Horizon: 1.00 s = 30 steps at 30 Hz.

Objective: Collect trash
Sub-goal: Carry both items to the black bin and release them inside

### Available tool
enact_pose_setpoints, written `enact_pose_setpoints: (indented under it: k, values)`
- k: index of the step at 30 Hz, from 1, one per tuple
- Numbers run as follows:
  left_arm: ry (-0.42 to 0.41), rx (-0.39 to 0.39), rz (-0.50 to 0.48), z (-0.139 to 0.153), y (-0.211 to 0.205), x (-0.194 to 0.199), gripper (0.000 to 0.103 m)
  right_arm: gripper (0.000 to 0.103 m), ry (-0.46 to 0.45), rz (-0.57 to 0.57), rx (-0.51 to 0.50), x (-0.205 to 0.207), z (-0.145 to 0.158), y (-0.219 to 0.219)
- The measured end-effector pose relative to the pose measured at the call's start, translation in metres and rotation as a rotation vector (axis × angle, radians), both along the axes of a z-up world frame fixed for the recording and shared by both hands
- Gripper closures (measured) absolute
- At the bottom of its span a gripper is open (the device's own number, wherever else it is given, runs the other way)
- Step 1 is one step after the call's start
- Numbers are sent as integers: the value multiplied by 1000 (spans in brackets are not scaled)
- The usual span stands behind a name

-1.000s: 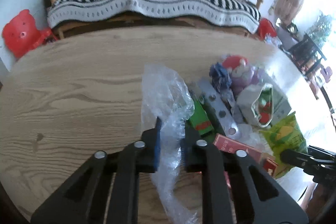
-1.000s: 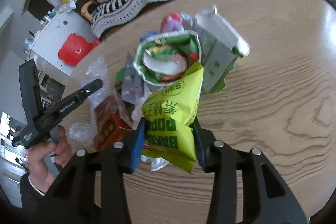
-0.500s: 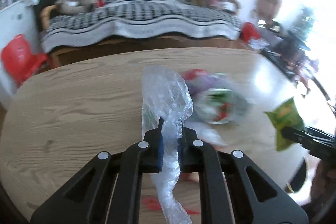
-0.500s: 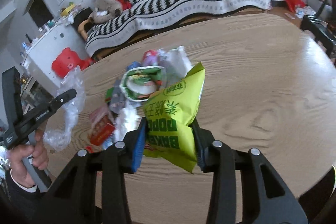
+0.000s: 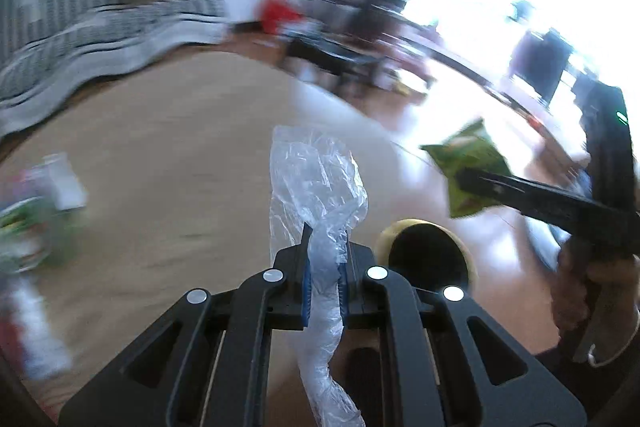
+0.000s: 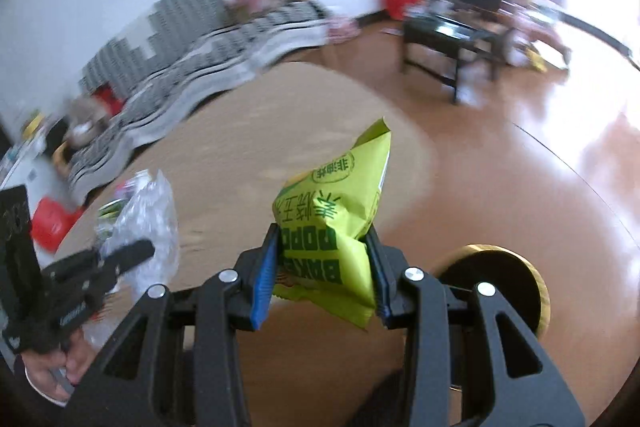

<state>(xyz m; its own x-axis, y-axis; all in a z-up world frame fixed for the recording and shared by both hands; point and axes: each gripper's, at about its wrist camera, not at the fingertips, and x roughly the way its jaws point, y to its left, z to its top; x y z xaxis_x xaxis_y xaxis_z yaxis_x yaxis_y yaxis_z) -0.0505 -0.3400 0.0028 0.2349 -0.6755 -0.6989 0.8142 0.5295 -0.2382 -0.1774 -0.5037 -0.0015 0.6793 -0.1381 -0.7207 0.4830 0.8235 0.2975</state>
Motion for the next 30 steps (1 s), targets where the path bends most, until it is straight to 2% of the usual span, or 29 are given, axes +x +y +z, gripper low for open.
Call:
enact_pose_setpoints:
  k: [3,6,11,14,20,25,26,28,29,30]
  values:
    - [59,-9,-141,-28,-54,-33,94,63,65,-118,45,-48,-32,-59]
    - [132,23,-242,-71,-106,-60,94,63,150,-194,103,-80,-69,-95]
    - [226,106,-302,-144,-161,-85,94,63,242,-263,180,-108,-121,-137]
    - [221,155,-309,-175,-179,-85,94,62,267,-282,206,-121,-146,-149]
    - [227,202,-293,-208,-202,-76,93,62,294,-280,241,-123,-168,-156]
    - [213,185,-283,-206,-216,-70,93,59,299,-270,239,-115,-169,-154]
    - [212,180,-282,-206,-220,-68,89,57,302,-269,238,-115,-169,-155]
    - [206,174,-272,-206,-225,-67,68,51,304,-278,238,-115,-169,-157]
    - [195,167,-260,-203,-223,-67,46,50,301,-285,234,-116,-169,-159]
    - [184,156,-249,-198,-221,-69,33,49,298,-290,231,-117,-167,-160]
